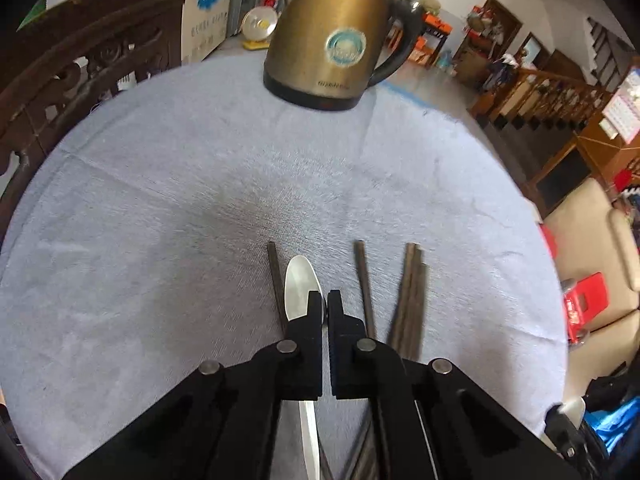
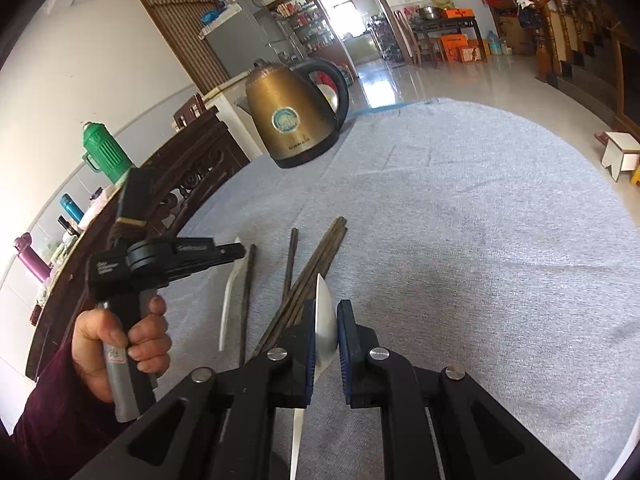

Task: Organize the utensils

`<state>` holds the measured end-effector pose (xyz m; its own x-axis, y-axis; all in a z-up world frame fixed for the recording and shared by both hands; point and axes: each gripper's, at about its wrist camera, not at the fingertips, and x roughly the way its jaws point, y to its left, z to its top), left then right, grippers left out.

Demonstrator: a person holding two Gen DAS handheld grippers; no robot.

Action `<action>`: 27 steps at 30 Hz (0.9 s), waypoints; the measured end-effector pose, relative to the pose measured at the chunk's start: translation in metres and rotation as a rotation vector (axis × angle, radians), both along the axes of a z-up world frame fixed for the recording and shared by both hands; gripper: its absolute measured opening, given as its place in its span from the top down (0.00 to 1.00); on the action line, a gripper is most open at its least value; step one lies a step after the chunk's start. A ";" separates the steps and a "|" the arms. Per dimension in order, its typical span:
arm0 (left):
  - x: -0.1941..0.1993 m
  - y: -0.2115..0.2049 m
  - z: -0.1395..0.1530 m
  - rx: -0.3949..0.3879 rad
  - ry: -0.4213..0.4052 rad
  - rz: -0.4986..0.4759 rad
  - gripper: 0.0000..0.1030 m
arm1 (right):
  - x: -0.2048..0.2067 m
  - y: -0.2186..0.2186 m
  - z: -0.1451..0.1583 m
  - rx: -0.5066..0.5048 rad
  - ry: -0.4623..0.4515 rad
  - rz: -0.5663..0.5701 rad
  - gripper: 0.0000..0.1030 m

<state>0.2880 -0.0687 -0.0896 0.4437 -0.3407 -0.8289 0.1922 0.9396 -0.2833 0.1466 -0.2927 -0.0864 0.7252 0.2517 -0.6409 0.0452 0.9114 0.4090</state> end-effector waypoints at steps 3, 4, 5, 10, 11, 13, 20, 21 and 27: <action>-0.021 0.011 0.025 -0.048 -0.051 -0.023 0.98 | -0.012 0.006 0.010 -0.009 -0.035 -0.012 0.89; -0.026 0.015 0.031 -0.063 -0.062 -0.029 0.98 | -0.017 0.009 0.014 -0.017 -0.048 -0.016 0.89; -0.036 0.021 0.041 -0.088 -0.084 -0.039 0.98 | -0.019 0.010 0.018 -0.024 -0.057 -0.019 0.89; -0.071 0.043 0.070 -0.174 -0.142 -0.076 0.98 | -0.039 0.022 0.037 -0.061 -0.117 -0.045 0.89; -0.078 0.046 0.077 -0.195 -0.153 -0.082 0.98 | -0.044 0.024 0.041 -0.063 -0.133 -0.050 0.89; -0.092 0.055 0.089 -0.237 -0.181 -0.094 0.98 | -0.052 0.027 0.050 -0.069 -0.166 -0.062 0.89; -0.131 0.067 0.115 -0.375 -0.274 -0.132 0.98 | -0.080 0.048 0.076 -0.078 -0.291 -0.069 0.89; -0.136 0.066 0.117 -0.393 -0.291 -0.140 0.98 | -0.082 0.052 0.078 -0.079 -0.304 -0.070 0.89; -0.152 0.056 0.116 -0.460 -0.402 -0.136 0.98 | -0.089 0.068 0.074 -0.104 -0.356 -0.103 0.89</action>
<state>0.1357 -0.0128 0.0264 0.6177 -0.6987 -0.3610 0.4775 0.6979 -0.5338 0.0573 -0.2250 -0.0126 0.9252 0.1127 -0.3623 0.0105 0.9469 0.3214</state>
